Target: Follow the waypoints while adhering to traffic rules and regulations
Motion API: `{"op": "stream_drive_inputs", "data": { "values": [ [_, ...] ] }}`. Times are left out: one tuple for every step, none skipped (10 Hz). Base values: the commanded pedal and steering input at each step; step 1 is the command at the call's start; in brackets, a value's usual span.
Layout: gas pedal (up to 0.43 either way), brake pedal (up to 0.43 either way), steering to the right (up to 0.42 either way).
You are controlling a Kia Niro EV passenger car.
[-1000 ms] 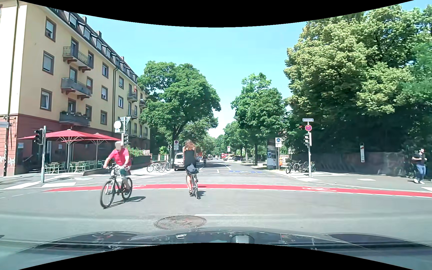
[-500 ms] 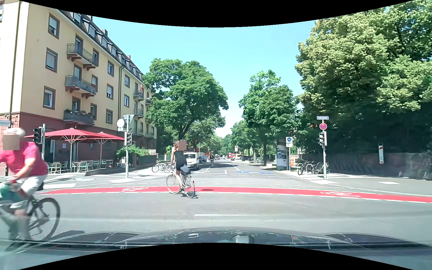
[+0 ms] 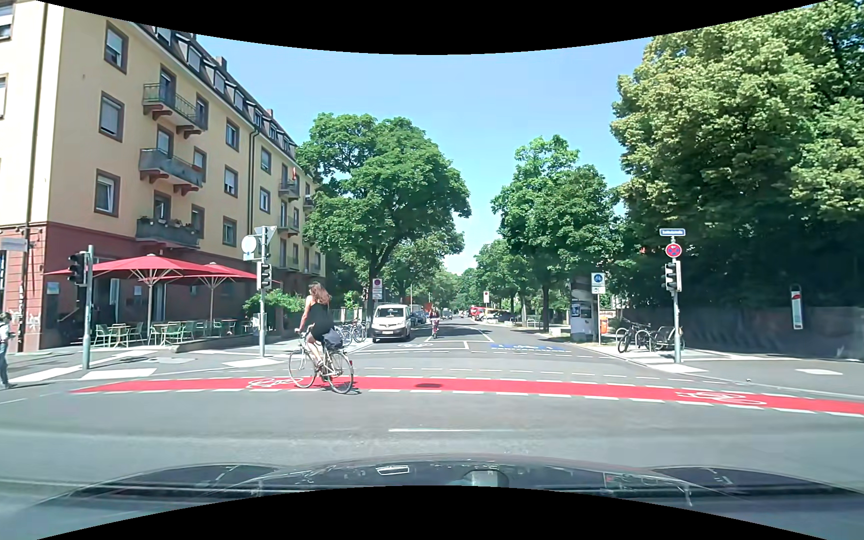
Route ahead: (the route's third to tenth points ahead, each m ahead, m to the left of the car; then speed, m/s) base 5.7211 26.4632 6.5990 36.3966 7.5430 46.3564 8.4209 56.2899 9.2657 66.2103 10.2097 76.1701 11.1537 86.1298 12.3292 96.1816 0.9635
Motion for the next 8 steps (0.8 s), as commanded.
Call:
{"op": "stream_drive_inputs", "data": {
  "values": [
    [0.0,0.201,-0.298],
    [0.0,0.201,-0.328],
    [0.0,0.201,-0.349],
    [0.0,0.207,-0.373],
    [0.0,0.195,-0.385],
    [0.0,0.177,-0.398],
    [0.0,0.177,-0.405],
    [0.0,0.171,-0.41]
  ]
}}
